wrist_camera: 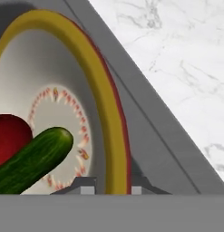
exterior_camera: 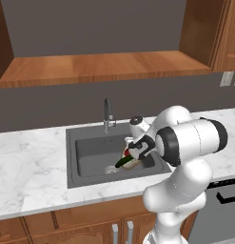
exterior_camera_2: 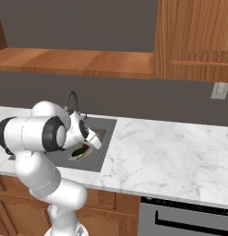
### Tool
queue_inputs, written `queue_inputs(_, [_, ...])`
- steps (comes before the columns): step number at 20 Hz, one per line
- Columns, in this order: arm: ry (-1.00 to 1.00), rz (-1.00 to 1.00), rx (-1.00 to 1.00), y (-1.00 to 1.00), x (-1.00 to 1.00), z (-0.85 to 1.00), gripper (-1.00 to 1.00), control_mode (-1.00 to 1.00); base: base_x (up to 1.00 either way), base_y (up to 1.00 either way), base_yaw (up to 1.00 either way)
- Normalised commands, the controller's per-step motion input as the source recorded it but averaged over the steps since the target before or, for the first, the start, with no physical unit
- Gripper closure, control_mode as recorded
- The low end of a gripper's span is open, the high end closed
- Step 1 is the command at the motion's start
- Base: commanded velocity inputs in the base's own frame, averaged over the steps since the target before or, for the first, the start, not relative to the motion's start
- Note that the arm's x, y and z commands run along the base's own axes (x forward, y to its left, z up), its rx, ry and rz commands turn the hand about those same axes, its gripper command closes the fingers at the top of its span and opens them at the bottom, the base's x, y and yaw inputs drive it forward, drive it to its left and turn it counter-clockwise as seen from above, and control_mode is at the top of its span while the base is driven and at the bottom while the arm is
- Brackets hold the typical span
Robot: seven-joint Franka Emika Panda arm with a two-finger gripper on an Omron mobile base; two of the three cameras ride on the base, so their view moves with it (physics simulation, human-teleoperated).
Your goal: Dump the apple and cucumber from the bowl so the bowl can be washed. Place the bowl in the sink after clearing the leftovers.
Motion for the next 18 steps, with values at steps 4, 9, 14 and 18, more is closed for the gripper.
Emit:
queue_inputs(4, [0.02, 0.0, -0.2, 0.0, 0.13, -0.18, 1.0, -1.0, 0.0, 0.0, 0.0])
queue_inputs(9, [0.01, 0.0, -0.19, 0.0, 0.11, -0.19, 1.0, -1.0, 0.0, 0.0, 0.0])
queue_inputs(14, [0.0, 0.0, -0.21, 0.0, 0.02, -0.17, 1.0, -1.0, 0.0, 0.0, 0.0])
queue_inputs(18, [0.0, 0.0, -0.21, 0.01, 0.0, -0.03, 1.0, -1.0, 0.0, 0.0, 0.0])
